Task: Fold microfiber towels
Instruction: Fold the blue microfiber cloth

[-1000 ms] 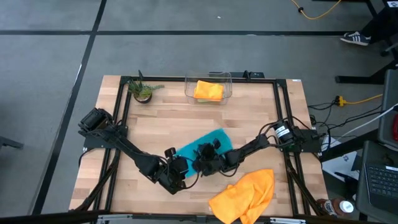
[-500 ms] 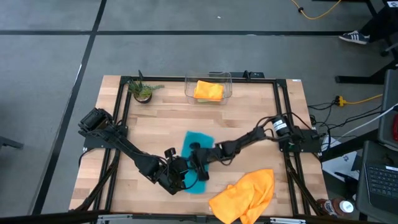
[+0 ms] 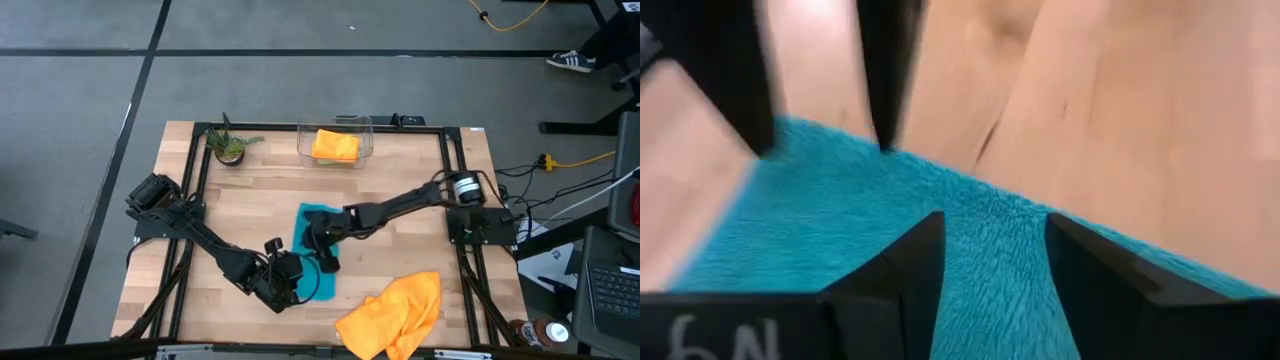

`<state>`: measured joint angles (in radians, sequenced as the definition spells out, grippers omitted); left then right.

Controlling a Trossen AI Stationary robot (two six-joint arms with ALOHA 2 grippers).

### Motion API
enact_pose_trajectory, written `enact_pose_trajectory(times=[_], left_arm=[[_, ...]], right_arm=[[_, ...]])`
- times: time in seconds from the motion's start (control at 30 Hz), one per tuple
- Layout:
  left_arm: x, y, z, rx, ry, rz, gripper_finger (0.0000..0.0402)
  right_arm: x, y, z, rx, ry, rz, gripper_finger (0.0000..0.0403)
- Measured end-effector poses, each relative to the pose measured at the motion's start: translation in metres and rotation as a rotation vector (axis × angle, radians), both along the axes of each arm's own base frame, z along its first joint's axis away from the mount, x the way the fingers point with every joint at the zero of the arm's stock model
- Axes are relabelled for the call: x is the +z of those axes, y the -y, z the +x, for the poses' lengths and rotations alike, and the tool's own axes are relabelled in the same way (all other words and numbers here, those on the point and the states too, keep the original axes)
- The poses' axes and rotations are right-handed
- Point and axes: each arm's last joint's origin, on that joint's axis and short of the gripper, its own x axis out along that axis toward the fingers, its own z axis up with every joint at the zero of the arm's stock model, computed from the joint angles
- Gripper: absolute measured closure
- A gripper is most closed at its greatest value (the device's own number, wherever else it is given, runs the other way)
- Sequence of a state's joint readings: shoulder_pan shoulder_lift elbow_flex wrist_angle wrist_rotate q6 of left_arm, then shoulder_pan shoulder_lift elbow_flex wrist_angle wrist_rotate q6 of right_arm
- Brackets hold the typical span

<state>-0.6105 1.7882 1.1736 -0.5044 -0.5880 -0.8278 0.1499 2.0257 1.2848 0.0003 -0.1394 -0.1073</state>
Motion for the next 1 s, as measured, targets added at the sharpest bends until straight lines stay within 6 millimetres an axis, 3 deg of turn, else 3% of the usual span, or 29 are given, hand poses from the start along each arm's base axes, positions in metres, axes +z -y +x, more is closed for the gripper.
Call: enact_pose_trajectory(times=[0.13,0.23,0.63,1.0], left_arm=[[0.0,0.005,-0.003,-0.019,-0.001,-0.005,0.023],[0.0,0.01,-0.006,-0.041,-0.01,-0.015,0.023],[-0.002,0.032,-0.017,-0.154,-0.003,-0.012,0.023],[0.008,0.049,-0.01,-0.372,0.103,-0.004,0.023]], right_arm=[[0.021,-0.015,-0.015,-0.044,-0.069,0.054,0.0227],[0.03,-0.04,-0.024,-0.026,-0.082,0.083,0.0227],[0.021,-0.13,-0.056,-0.029,-0.068,0.053,0.0227],[0.021,-0.158,-0.071,0.003,-0.043,0.046,0.0227]])
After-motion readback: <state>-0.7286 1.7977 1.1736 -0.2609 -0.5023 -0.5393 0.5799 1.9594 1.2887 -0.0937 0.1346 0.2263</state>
